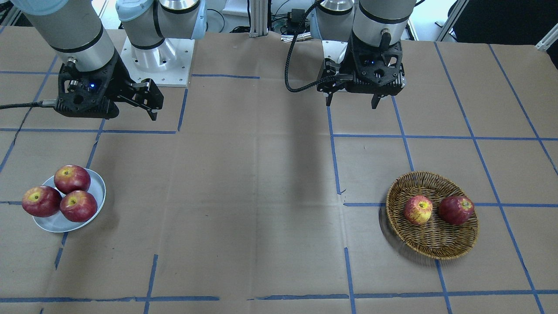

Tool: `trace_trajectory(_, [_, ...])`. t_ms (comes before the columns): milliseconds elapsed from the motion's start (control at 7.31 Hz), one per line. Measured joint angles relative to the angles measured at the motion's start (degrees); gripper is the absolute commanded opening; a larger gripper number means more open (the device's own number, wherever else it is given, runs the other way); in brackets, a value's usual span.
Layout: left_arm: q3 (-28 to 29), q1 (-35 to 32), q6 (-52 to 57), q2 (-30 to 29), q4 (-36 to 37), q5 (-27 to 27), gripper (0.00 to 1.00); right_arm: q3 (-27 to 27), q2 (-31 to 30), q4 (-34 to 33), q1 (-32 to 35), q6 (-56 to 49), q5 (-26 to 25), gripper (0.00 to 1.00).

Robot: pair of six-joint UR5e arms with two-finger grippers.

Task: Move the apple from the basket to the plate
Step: 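Move the left gripper over the wicker basket toward the striped apple, then lower the left gripper into the basket and grasp the yellow-red striped apple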

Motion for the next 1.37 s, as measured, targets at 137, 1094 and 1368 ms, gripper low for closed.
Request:
trace_trajectory(137, [0.10,-0.01,-0.04,0.06,0.01,0.07,0.99,0.00,0.00,0.00,-0.03,0.00,0.00,1.00])
trace_trajectory(1094, [-1.78,5.77,12.11,0.08,1.09,0.39,0.99,0.00,0.00,0.00,0.01,-0.04,0.00,1.00])
trace_trajectory(1368, [-2.91,13.80,23.57,-2.69,4.35,0.19,0.99,0.00,0.00,0.00,-0.05,-0.08,0.00,1.00])
